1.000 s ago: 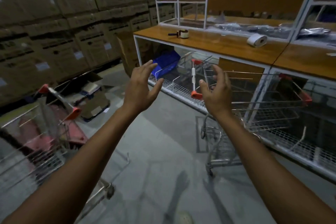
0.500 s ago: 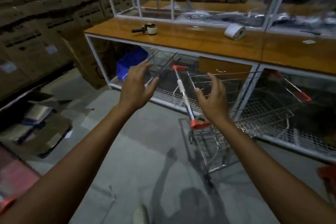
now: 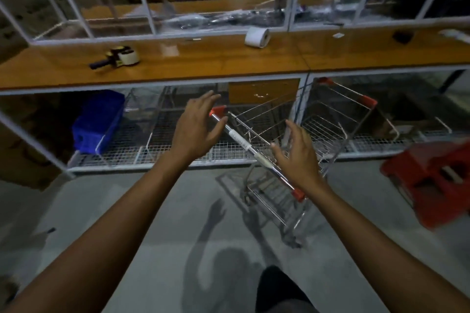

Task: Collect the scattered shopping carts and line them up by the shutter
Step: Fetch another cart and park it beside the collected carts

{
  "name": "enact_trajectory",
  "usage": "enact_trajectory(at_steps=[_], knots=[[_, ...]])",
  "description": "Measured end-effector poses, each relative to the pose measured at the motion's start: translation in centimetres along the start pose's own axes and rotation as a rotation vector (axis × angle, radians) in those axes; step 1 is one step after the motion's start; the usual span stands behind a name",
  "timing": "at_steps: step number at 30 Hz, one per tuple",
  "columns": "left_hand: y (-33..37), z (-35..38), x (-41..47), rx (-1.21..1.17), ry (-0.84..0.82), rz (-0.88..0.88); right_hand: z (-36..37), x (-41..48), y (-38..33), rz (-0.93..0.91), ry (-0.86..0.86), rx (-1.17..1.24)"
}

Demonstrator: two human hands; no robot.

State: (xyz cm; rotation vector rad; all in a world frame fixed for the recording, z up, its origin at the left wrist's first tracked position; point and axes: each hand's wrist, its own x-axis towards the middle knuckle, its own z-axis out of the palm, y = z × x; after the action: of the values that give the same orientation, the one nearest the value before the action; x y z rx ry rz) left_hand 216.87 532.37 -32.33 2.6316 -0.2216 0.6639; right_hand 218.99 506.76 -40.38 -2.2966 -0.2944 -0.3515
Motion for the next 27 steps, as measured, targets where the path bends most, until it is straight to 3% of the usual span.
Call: enact_trajectory(at_steps=[4,7,11,21,27], knots=[[-3.3,2.3,2.2,-0.046,-0.081,0.071,3.0,0.5,0.0,0.042,-0.001,-0.065],[-6.2,4.8,4.0,-0.056,-0.152,0.123,6.1,-0.2,2.1,0.122,-0.159,-0.207],[-10.3,7.4,5.9,-0.048,-0.257,0.196,10.0,-1.9,4.8,0.181,-0.342,-0.614],[-16.3,12.6,10.4,0.081,-0.526,0.510,10.5,-0.6,3.8,0.580,-0.198,-0.754],[-18.1,16.8,12.3,0.075,-0.696,0.649,10.4,-0.5,2.7,0.687,-0.241,-0.796]])
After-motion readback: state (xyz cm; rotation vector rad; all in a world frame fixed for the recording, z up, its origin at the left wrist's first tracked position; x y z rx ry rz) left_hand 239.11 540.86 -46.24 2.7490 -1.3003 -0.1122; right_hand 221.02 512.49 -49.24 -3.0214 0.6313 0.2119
